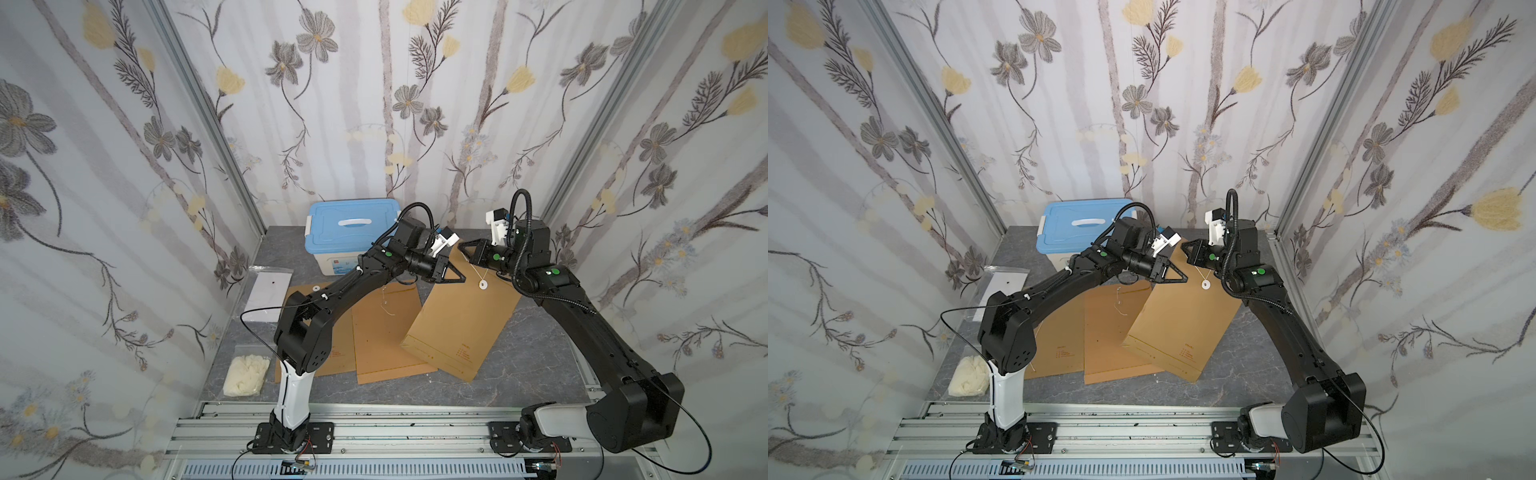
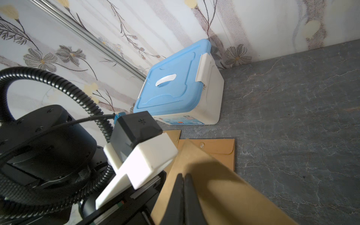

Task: Close the mouth of the file bag
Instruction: Close the file bag.

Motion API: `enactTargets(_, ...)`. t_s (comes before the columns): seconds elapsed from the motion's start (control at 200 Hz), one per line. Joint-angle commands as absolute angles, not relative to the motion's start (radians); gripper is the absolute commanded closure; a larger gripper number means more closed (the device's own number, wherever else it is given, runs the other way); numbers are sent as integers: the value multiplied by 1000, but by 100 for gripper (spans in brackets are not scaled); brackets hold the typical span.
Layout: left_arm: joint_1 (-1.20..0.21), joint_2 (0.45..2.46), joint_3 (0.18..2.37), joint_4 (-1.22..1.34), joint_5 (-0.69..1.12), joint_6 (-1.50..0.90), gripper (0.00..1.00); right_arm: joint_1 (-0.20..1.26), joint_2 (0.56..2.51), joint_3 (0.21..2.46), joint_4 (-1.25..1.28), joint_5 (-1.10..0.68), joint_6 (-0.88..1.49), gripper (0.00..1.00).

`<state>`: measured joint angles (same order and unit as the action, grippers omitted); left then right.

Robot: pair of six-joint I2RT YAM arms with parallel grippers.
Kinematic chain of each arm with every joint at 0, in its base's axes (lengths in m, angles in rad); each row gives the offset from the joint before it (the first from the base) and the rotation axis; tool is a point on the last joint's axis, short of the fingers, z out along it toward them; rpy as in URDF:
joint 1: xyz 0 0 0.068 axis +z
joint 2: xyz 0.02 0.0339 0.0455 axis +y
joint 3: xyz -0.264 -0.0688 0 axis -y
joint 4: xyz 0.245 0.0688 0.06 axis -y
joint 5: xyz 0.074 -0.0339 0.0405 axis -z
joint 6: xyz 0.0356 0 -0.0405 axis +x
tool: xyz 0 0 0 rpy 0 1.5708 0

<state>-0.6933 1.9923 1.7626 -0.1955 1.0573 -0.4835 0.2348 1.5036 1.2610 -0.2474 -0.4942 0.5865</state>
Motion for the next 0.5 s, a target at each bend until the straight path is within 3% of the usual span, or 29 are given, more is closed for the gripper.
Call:
enactTargets(0.0,-683,1982,1733,-26,1032,-584,100,241,1496,1242,-178,-499,606,100)
enactTargets(0.195,-662,1984,1627,319,1007,-828,100,260,1492,1193,-109,-520,650,100)
enactTargets(0.495,-639,1978,1573,431,971,-906,100,290,1497,1106,23,-543,724,100)
